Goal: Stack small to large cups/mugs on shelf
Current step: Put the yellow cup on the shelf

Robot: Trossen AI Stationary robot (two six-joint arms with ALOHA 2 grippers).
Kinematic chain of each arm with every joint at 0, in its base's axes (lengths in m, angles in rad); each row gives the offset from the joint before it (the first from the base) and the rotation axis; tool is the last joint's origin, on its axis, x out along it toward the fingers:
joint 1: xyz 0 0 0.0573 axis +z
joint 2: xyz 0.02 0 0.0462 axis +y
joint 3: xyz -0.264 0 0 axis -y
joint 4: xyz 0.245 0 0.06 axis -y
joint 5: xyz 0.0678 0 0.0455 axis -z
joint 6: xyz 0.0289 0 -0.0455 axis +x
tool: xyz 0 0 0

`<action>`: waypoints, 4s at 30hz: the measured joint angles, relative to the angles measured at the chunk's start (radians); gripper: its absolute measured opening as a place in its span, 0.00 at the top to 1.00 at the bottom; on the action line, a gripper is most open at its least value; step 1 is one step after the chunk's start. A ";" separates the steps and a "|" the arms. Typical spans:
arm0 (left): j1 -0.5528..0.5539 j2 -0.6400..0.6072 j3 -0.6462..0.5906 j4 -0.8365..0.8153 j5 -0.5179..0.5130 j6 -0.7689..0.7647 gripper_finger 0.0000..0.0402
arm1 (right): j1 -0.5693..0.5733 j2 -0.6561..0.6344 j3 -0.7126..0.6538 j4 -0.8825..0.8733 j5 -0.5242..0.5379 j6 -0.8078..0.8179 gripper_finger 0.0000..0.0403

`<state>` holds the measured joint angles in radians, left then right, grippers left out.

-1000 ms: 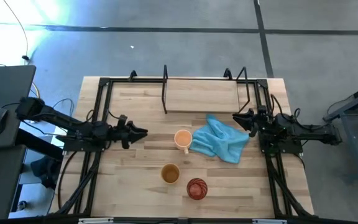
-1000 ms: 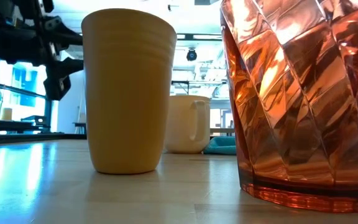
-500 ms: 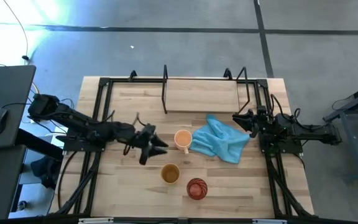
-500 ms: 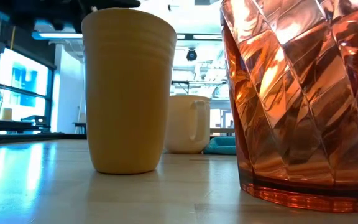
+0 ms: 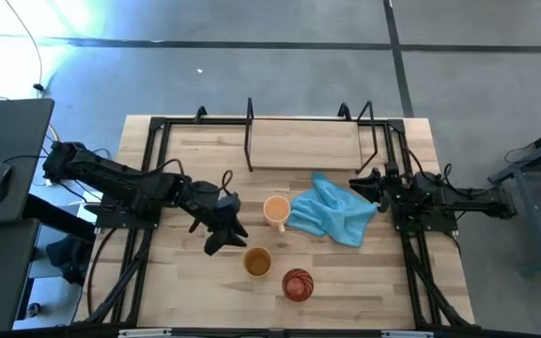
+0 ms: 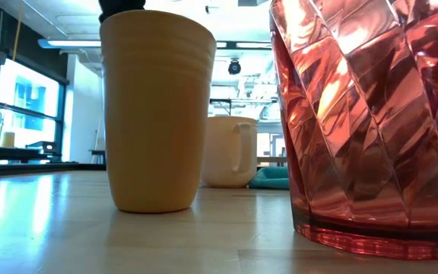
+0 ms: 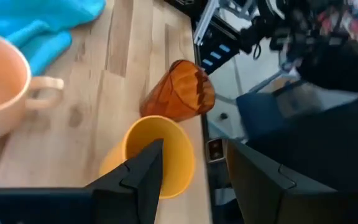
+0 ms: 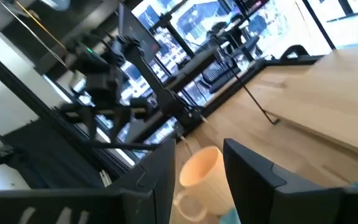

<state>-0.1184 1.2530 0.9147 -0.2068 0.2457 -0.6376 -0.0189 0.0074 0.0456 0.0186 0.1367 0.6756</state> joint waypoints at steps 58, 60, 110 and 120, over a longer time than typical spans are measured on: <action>-0.117 0.392 0.293 -0.386 -0.248 -0.042 0.59 | 0.041 0.089 0.158 -0.197 -0.036 -0.363 0.69; -0.117 0.402 0.295 -0.363 -0.249 -0.048 0.59 | 0.041 0.089 0.158 -0.200 -0.035 -0.363 0.69; 0.273 0.436 0.777 -0.748 -0.407 0.272 1.00 | 0.041 0.098 0.157 -0.241 -0.026 -0.325 0.69; 0.311 0.436 0.823 -0.791 -0.425 0.351 1.00 | 0.042 0.098 0.157 -0.262 -0.019 -0.287 0.69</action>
<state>0.1924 1.6886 1.7378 -0.9977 -0.1796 -0.2863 0.0227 0.1051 0.2028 -0.2438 0.1178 0.3882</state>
